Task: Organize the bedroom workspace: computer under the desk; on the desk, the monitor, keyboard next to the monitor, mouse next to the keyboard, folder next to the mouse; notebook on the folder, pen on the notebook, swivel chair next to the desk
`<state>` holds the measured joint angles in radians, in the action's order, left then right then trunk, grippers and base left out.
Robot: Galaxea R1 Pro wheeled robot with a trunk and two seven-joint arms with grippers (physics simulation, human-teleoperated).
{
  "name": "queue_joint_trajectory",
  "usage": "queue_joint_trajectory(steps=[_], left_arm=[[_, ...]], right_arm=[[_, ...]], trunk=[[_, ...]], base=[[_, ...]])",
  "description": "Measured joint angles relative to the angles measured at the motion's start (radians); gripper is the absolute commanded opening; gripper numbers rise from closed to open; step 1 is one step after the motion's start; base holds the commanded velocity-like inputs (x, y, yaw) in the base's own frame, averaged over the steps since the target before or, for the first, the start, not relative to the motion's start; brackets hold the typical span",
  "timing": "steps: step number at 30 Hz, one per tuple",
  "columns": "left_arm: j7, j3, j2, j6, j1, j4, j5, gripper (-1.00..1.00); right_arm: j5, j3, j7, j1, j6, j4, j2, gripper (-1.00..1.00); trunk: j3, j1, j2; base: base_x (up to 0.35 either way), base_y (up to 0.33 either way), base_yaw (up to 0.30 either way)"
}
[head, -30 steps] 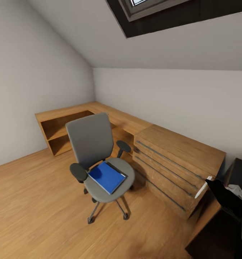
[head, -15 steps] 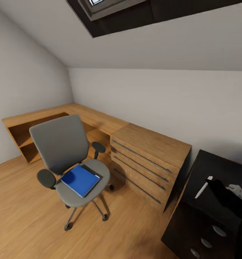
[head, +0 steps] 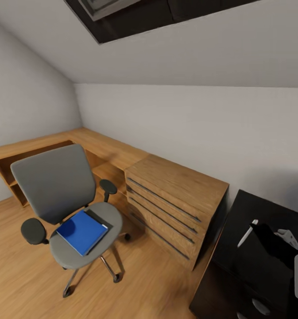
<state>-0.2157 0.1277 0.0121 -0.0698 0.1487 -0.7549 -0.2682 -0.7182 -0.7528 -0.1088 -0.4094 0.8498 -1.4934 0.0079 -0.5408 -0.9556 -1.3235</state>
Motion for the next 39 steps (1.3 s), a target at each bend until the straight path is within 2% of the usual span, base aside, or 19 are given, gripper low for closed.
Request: queue_joint_trajectory(steps=[7, 10, 11, 12, 13, 15, 17, 19, 24, 31, 34, 39], left_arm=[[-0.001, -0.004, 0.000, -0.005, 0.000, -0.003, -0.001, 1.00], [-0.002, -0.004, 0.000, -0.013, 0.000, -0.004, -0.001, 1.00], [-0.002, -0.004, -0.001, -0.018, 0.000, -0.004, -0.001, 1.00], [-0.002, -0.005, -0.001, -0.030, 0.000, -0.005, -0.001, 1.00], [-0.003, -0.005, -0.001, -0.033, 0.000, -0.005, -0.001, 1.00], [-0.003, -0.005, 0.000, -0.035, 0.000, -0.005, -0.001, 1.00], [-0.003, -0.006, 0.000, -0.039, 0.000, -0.005, -0.001, 1.00], [-0.004, -0.006, 0.000, -0.043, 0.000, -0.007, -0.001, 1.00], [-0.004, -0.009, 0.000, -0.078, 0.000, -0.023, -0.002, 1.00], [-0.001, -0.009, 0.001, -0.144, 0.000, -0.040, -0.003, 1.00], [-0.001, -0.010, 0.001, -0.152, 0.000, -0.043, -0.003, 1.00], [-0.001, -0.010, 0.001, -0.158, 0.000, -0.046, -0.003, 1.00]], right_arm=[[0.009, 0.005, -0.001, 0.000, -0.047, 0.006, 0.000, -1.00], [0.053, 0.019, -0.005, 0.000, -0.056, 0.006, -0.001, -1.00], [0.094, 0.030, -0.007, 0.000, -0.058, 0.005, -0.001, -1.00], [0.205, 0.052, -0.010, -0.001, -0.058, 0.003, -0.007, -1.00], [0.254, 0.063, -0.010, -0.002, -0.057, 0.003, -0.010, -1.00], [0.297, 0.078, -0.011, -0.002, -0.056, 0.002, -0.013, -1.00], [0.362, 0.103, -0.012, -0.004, -0.054, 0.004, -0.021, -1.00], [0.395, 0.115, -0.014, -0.005, -0.052, 0.009, -0.028, -1.00], [0.428, 0.140, -0.051, -0.009, -0.051, 0.050, -0.041, -1.00], [0.435, 0.162, -0.085, -0.013, -0.052, 0.115, -0.065, -1.00], [0.435, 0.165, -0.087, -0.015, -0.052, 0.140, -0.071, -1.00], [0.435, 0.166, -0.088, -0.051, -0.053, 0.227, -0.088, -1.00]], trunk=[[0.000, 0.000, 0.000], [0.000, 0.000, 0.000], [0.000, 0.000, 0.000], [0.000, 0.000, 0.000], [0.000, 0.000, 0.000], [0.000, 0.000, 0.000], [0.000, 0.000, 0.000], [0.000, 0.000, 0.000], [0.000, 0.000, 0.000], [0.000, 0.000, 0.000], [0.000, 0.000, 0.000], [0.000, 0.000, 0.000]], base=[[0.044, -0.035, 0.000], [0.006, -0.005, 0.000], [0.002, -0.001, 0.000], [0.001, -0.001, 0.000], [0.000, 0.000, 0.000], [0.000, 0.000, 0.000], [0.000, 0.000, 0.000], [0.000, 0.000, 0.000], [0.000, 0.000, 0.000], [0.000, 0.000, 0.000], [0.000, 0.000, 0.000], [0.000, 0.000, 0.000]])
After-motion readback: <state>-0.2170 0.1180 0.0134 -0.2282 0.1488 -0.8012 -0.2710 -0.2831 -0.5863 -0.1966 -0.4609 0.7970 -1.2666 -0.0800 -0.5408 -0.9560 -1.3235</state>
